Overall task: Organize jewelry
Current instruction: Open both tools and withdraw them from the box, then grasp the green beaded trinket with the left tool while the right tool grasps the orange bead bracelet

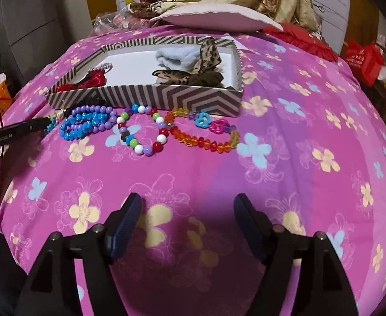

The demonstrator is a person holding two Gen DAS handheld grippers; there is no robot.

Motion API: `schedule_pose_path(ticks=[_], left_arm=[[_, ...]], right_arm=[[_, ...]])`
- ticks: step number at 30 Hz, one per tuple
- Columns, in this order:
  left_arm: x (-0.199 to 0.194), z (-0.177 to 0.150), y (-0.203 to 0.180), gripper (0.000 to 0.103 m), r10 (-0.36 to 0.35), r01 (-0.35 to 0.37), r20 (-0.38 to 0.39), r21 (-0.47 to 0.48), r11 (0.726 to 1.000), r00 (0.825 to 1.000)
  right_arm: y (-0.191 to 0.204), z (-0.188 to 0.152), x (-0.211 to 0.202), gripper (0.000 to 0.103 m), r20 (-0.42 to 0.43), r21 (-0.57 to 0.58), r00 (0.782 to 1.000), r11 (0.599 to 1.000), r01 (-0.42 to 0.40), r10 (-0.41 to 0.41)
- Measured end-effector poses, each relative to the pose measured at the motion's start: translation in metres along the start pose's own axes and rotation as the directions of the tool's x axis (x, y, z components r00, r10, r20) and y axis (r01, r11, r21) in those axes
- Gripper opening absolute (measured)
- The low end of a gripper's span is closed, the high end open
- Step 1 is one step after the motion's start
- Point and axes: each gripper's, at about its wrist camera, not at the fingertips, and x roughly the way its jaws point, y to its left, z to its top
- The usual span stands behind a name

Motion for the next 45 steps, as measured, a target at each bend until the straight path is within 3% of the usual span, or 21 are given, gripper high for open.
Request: schedule_pose_path(ticks=[9, 13, 14, 15, 16, 19, 21, 25, 27, 30, 34, 36, 37, 45], left_arm=[[0.007, 0.013, 0.011, 0.022, -0.015, 0.016, 0.019, -0.073, 0.997, 1.000], [0.010, 0.015, 0.005, 0.028, -0.032, 0.032, 0.003, -0.048, 0.998, 0.999], [0.010, 0.015, 0.003, 0.018, -0.036, 0.036, 0.001, -0.039, 0.999, 0.999], [0.009, 0.013, 0.003, 0.000, -0.091, 0.091, 0.004, -0.049, 0.995, 0.996], [0.008, 0.011, 0.002, 0.000, -0.132, 0.132, 0.003, -0.061, 0.989, 0.991], [-0.001, 0.001, -0.010, 0.000, -0.103, 0.103, 0.016, -0.014, 0.995, 0.995], [-0.008, -0.007, -0.019, 0.000, -0.089, 0.088, 0.022, 0.029, 0.996, 0.996], [-0.012, -0.011, -0.022, 0.000, -0.063, 0.062, 0.026, 0.049, 0.997, 0.998], [-0.011, -0.011, -0.025, 0.000, -0.044, 0.041, 0.035, 0.063, 0.997, 0.998], [-0.010, -0.013, -0.030, 0.000, -0.020, 0.017, 0.041, 0.092, 0.996, 0.999], [-0.010, -0.013, -0.023, 0.000, -0.052, 0.049, 0.037, 0.064, 0.997, 0.998], [-0.009, -0.013, -0.021, 0.000, -0.061, 0.059, 0.038, 0.048, 0.997, 0.997], [-0.009, -0.012, -0.020, 0.000, -0.062, 0.061, 0.038, 0.044, 0.997, 0.997], [-0.009, -0.013, -0.019, 0.000, -0.072, 0.071, 0.039, 0.035, 0.997, 0.997]], right_arm=[[-0.006, 0.002, -0.001, 0.077, 0.005, 0.034, 1.000, 0.999, -0.030, 0.030], [-0.013, 0.004, -0.001, 0.077, 0.011, 0.070, 0.999, 0.996, -0.046, 0.045], [-0.016, 0.005, -0.002, 0.077, 0.013, 0.083, 0.999, 0.996, -0.040, 0.039], [-0.022, 0.006, -0.003, 0.077, 0.022, 0.106, 0.999, 0.994, -0.039, 0.037], [-0.026, 0.007, -0.005, 0.075, 0.035, 0.124, 0.999, 0.991, -0.044, 0.040], [-0.043, 0.010, -0.012, 0.073, 0.092, 0.188, 0.995, 0.980, -0.063, 0.046], [-0.048, 0.014, -0.011, 0.069, 0.117, 0.200, 0.992, 0.977, -0.079, 0.056], [-0.040, 0.031, 0.000, 0.049, 0.138, 0.129, 0.990, 0.990, -0.050, 0.032], [-0.037, 0.039, 0.008, 0.047, 0.146, 0.112, 0.989, 0.993, -0.047, 0.030], [-0.038, 0.047, 0.027, 0.040, 0.094, 0.123, 0.996, 0.992, -0.009, -0.002], [-0.036, 0.048, 0.031, 0.034, 0.085, 0.118, 0.996, 0.993, 0.011, -0.021], [-0.032, 0.047, 0.030, 0.025, 0.075, 0.089, 0.996, 0.995, 0.040, -0.046], [-0.032, 0.046, 0.029, 0.010, 0.073, 0.085, 0.996, 0.995, 0.048, -0.054], [-0.025, 0.032, 0.005, 0.009, 0.098, 0.063, 0.995, 0.998, 0.004, -0.010]])
